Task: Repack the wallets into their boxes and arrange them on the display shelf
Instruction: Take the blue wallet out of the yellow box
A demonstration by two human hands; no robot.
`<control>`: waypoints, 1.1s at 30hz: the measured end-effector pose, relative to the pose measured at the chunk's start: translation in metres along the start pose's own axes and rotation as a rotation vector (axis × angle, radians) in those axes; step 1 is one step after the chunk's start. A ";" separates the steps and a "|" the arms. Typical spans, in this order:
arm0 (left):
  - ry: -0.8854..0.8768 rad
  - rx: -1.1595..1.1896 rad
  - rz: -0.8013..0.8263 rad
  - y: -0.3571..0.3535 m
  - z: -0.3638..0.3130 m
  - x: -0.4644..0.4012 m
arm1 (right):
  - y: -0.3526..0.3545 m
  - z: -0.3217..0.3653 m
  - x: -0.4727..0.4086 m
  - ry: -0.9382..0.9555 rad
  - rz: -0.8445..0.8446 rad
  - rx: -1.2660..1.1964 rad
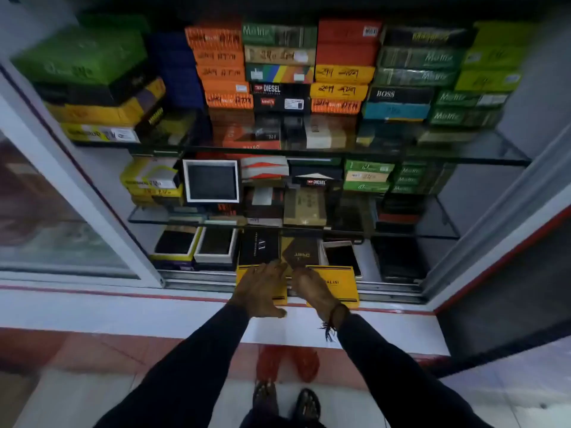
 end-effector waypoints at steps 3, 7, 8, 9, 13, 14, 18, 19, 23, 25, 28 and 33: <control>0.074 -0.001 0.064 -0.005 0.005 -0.016 | -0.016 -0.030 -0.041 -0.137 0.042 -0.040; 0.070 0.044 0.072 -0.010 0.016 -0.032 | -0.029 -0.075 -0.081 -0.203 -0.003 -0.076; 0.043 0.095 0.067 -0.007 0.020 -0.032 | -0.029 -0.070 -0.078 -0.193 -0.007 -0.080; 0.022 0.162 0.063 -0.004 0.024 -0.031 | -0.028 -0.059 -0.071 -0.175 -0.031 -0.046; 0.001 0.378 0.049 0.019 0.040 -0.022 | -0.024 -0.023 -0.046 -0.065 -0.136 0.198; 0.026 0.404 0.055 0.025 0.045 -0.020 | -0.024 -0.020 -0.043 -0.051 -0.136 0.296; 0.026 0.531 0.078 0.050 0.066 -0.009 | -0.020 -0.018 -0.036 -0.050 -0.197 0.489; 0.035 0.589 0.087 0.055 0.072 -0.004 | -0.017 -0.018 -0.035 -0.060 -0.224 0.484; 0.151 0.925 0.152 0.058 0.108 0.020 | -0.003 -0.015 -0.028 -0.052 -0.259 0.466; 0.222 1.067 0.212 0.052 0.123 0.033 | 0.005 -0.014 -0.027 -0.038 -0.270 0.460; 0.315 1.124 0.242 0.035 0.130 0.042 | 0.009 -0.013 -0.028 -0.020 -0.267 0.457; 0.290 1.051 0.297 0.017 0.105 0.034 | -0.007 -0.011 -0.034 0.063 -0.140 0.571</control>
Point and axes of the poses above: each hand's wrist, its own x-axis away from the middle knuckle, its own y-axis out of the back of the hand, z = x × y, the point moved 2 cm from there along -x, towards the middle knuckle, and after that the axes turned 8 degrees about y, right-handed, at the moved point
